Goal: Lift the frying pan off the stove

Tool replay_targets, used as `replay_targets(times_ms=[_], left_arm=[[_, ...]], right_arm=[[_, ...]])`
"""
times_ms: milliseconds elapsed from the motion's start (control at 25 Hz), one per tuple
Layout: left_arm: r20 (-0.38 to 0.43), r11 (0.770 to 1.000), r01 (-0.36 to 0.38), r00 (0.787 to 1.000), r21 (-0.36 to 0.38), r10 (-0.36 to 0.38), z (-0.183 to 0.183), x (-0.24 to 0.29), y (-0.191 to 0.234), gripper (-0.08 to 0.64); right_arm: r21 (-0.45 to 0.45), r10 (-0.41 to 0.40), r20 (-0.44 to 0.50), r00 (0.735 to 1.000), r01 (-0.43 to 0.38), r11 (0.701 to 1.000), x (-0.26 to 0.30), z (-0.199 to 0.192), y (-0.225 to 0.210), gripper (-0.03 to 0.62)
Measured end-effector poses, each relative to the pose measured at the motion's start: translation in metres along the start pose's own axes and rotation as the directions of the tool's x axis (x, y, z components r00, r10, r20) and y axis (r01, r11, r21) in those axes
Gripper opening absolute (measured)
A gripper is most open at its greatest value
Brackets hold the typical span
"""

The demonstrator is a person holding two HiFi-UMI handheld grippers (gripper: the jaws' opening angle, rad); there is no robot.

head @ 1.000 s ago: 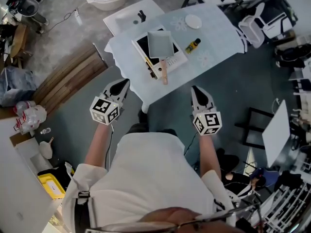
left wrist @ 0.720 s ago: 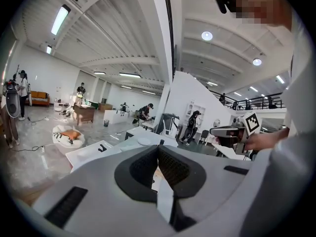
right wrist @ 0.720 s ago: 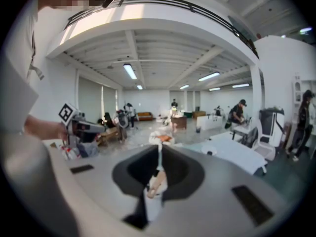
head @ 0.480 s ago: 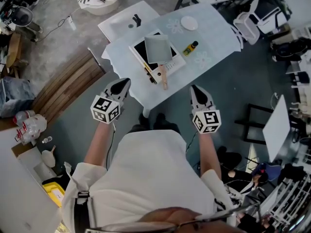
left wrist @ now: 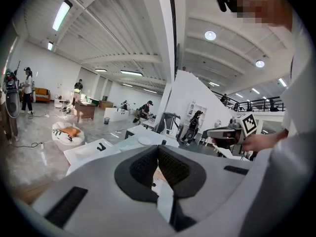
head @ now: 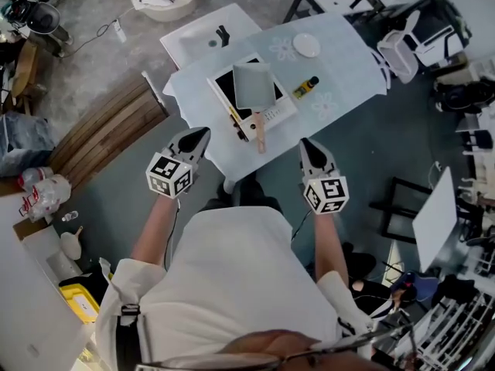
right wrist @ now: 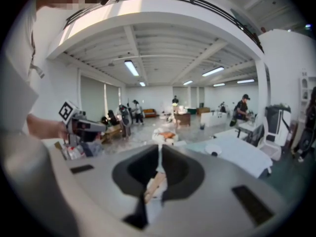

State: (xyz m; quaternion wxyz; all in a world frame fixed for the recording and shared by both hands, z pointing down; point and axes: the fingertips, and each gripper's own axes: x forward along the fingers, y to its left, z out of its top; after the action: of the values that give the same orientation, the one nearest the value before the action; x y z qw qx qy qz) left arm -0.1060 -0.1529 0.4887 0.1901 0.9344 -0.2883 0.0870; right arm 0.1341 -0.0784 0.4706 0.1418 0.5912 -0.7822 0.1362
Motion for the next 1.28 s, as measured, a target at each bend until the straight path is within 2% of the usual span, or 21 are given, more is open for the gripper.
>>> replay_targets(times_ms=[320,680,960,1280], left_arm=[[-0.009,0.996,-0.063,0.998,-0.055,0.063,-0.004,0.027,0.009,0.029],[-0.015,0.992,-0.086,0.996,-0.095,0.085,-0.014,0.068,0.003,0.031],[-0.041,0.984,-0.102,0.994,-0.144,0.097,-0.035,0.096,0.0,0.031],[-0.082,0.974,-0.107,0.992,-0.201,0.092,-0.068,0.125,-0.005,0.032]], right_arm=[[0.003,0.126,-0.042,0.991,-0.126,0.992,0.037,-0.006,-0.016,0.038],[0.031,0.271,-0.122,0.955,-0.27,0.962,0.082,-0.024,-0.034,0.038],[0.081,0.374,-0.185,0.909,-0.365,0.927,0.115,-0.05,-0.04,0.038],[0.181,0.488,-0.255,0.835,-0.454,0.872,0.147,-0.087,-0.041,0.04]])
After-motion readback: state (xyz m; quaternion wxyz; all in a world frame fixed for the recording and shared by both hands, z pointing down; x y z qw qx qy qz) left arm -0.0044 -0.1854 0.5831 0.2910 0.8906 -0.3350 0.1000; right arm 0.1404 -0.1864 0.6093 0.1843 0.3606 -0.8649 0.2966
